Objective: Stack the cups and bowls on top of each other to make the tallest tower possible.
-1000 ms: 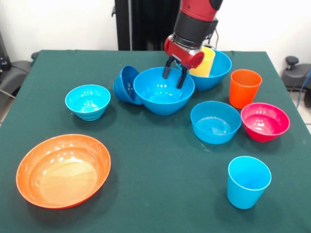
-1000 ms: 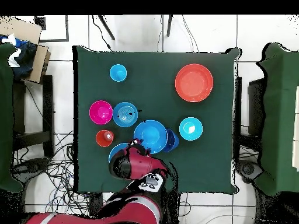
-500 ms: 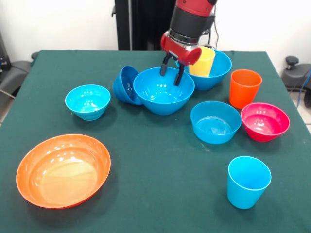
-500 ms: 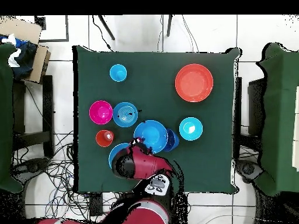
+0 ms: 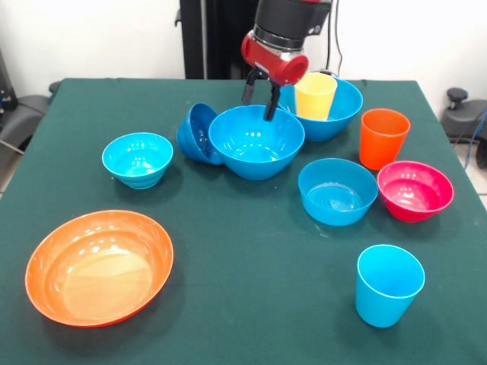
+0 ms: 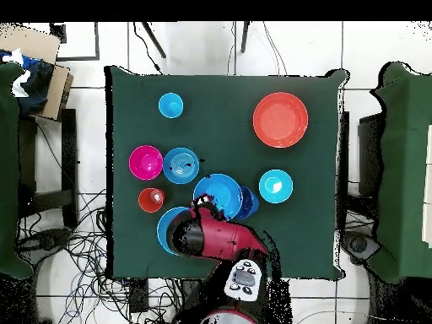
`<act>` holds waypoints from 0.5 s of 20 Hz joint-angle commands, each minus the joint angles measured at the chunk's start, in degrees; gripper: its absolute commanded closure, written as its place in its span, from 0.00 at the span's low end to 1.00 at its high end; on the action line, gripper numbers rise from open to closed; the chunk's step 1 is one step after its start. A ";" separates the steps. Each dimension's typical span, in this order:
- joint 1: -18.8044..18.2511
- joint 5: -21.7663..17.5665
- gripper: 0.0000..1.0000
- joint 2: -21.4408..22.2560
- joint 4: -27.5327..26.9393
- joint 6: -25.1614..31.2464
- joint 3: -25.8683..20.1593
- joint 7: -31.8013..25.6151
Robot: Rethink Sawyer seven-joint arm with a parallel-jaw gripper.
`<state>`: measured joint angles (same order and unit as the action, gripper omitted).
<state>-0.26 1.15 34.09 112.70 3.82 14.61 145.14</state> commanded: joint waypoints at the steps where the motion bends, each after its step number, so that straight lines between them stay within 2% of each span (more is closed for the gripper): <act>1: -1.05 -3.19 0.00 2.88 0.42 10.11 -6.45 -1.92; 10: 0.70 -3.57 0.00 0.23 0.86 5.69 -5.49 0.64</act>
<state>-0.54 1.01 36.75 112.71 7.70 14.08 145.14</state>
